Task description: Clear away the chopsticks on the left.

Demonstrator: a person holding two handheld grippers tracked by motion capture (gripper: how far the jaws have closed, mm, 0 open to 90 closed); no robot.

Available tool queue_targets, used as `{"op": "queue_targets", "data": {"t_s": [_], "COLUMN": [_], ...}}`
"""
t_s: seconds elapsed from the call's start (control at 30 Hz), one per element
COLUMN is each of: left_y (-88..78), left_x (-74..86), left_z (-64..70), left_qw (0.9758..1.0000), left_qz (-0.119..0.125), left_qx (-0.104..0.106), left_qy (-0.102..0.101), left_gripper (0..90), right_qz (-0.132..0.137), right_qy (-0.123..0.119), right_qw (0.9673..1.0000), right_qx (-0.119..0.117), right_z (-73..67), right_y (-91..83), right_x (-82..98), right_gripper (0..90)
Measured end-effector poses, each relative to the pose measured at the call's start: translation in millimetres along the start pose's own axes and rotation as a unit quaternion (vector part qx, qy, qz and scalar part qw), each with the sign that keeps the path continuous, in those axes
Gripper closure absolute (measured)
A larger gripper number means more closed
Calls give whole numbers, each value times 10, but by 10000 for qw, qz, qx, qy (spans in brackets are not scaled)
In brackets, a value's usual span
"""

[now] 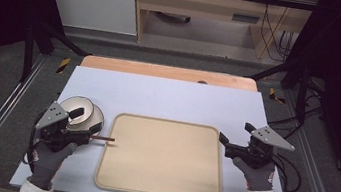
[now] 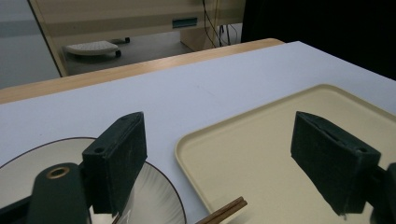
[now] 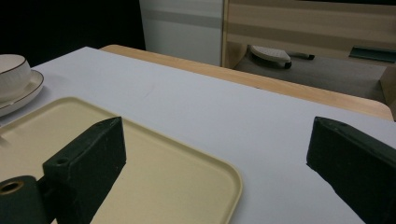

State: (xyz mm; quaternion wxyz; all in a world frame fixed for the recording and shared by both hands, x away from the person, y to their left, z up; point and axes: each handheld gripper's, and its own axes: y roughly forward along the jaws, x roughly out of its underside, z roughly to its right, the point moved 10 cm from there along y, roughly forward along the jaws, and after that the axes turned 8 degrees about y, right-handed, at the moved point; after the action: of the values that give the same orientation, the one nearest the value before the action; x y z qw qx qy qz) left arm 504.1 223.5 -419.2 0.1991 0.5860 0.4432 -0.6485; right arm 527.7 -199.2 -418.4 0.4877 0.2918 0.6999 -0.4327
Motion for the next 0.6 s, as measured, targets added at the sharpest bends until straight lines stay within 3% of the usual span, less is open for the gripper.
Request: {"op": "queue_targets", "data": {"t_s": [0.47,0.6], "left_y": [-285,-387], "left_x": [61,124], "left_z": [-141,-257], "left_qw": [9999,9996], "left_qz": [40,-28], "left_qx": [-122,-278], "left_qy": [29,55], "left_gripper": [207,206], "right_qz": [-15,-45], "right_qy": [-101,-117], "right_qw": [9999,9999], "right_qx": [-52,-104], "right_z": [-147,-200], "right_y": [-41,-30], "right_x": [-56,-53], "right_gripper": [48,49]}}
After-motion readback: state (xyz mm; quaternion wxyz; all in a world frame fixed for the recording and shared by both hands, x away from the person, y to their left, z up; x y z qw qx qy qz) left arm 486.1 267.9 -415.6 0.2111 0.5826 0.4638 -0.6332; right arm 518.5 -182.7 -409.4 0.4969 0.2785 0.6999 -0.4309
